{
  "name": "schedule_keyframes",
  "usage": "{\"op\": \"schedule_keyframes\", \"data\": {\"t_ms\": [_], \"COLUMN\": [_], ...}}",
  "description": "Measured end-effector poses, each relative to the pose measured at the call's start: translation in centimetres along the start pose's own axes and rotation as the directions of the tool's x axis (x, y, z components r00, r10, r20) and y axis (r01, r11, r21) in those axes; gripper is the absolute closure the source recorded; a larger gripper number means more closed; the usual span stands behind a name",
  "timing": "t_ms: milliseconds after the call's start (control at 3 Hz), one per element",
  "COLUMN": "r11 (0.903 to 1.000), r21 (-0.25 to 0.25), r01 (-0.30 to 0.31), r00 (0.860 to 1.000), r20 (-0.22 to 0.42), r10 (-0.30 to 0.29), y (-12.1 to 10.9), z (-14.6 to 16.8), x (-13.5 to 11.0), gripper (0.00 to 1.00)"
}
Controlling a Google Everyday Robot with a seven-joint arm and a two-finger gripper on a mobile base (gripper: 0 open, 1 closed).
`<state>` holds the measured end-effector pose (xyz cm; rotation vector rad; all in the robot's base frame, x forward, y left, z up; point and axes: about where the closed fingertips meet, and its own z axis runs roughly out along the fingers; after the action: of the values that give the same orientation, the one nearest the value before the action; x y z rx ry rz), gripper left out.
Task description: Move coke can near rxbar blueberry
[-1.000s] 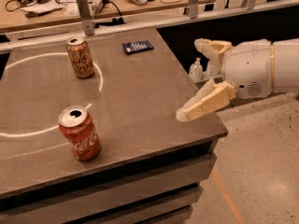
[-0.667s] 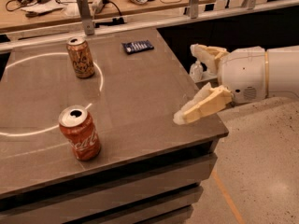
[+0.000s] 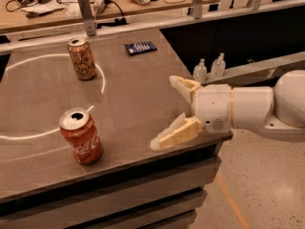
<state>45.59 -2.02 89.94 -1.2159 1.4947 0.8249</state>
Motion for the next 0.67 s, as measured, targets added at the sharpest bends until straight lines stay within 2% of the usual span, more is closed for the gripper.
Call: {"op": "schedule_keyframes", "data": {"t_ms": [333,667], "r11": [0.9986,0.9924], "r21": [-0.054,-0.123], "r01": [-0.005,0.012], "r00": [1.0,1.0], "r20": [0.012,0.026], "r10": [0.006,-0.009], "y": [1.6,4.1], "z": [3.4,7.6], "x": [1.0,0.4], "gripper": [0.0,0.0]}}
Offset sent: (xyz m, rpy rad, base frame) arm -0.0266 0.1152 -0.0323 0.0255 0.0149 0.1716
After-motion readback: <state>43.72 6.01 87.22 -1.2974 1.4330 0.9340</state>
